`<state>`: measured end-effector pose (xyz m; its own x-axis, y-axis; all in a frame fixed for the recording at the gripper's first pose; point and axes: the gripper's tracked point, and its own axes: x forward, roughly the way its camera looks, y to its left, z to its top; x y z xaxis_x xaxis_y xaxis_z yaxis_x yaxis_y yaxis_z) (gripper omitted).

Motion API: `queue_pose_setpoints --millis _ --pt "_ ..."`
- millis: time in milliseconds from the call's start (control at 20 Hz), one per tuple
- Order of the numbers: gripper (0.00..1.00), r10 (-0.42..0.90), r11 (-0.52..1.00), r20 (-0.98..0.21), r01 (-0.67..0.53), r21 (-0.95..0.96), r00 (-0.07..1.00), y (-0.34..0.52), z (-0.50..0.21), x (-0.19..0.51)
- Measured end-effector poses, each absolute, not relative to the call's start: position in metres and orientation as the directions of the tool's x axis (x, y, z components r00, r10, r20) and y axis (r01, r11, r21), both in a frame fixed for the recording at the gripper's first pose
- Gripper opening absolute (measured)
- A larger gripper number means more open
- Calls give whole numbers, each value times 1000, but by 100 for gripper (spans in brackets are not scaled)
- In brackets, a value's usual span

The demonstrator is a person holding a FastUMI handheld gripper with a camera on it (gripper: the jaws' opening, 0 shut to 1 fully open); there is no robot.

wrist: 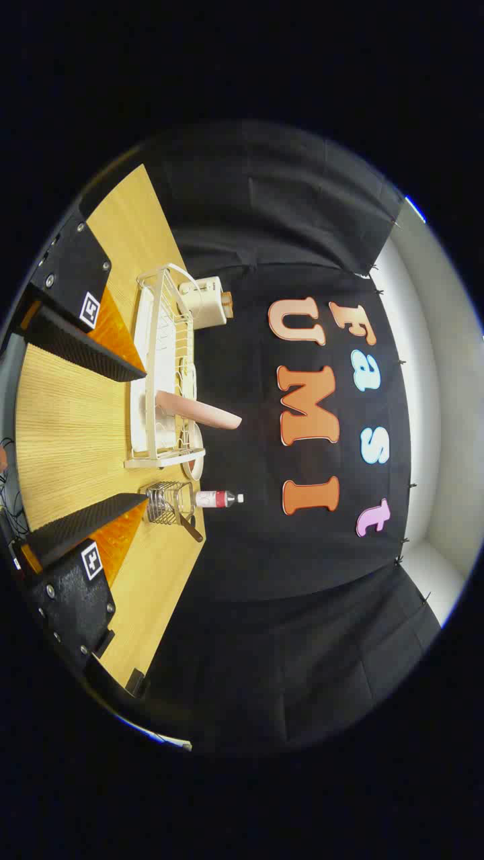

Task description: Take the plate from the dish rack, then take the spoon from the basket and place it into the plate.

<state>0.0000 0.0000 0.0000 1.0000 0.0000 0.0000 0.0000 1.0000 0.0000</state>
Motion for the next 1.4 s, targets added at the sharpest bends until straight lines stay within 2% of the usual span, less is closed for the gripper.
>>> queue_pose_setpoints --millis 350,800,1050,1400 --pt "99 -31 999 -12 31 7 999 -15 -3 -2" --pt "99 1 999 -34 0 33 999 -1 4 13" --pt "99 41 997 -44 -38 69 998 15 37 53" --pt "99 47 998 -112 -52 -45 993 36 76 157"
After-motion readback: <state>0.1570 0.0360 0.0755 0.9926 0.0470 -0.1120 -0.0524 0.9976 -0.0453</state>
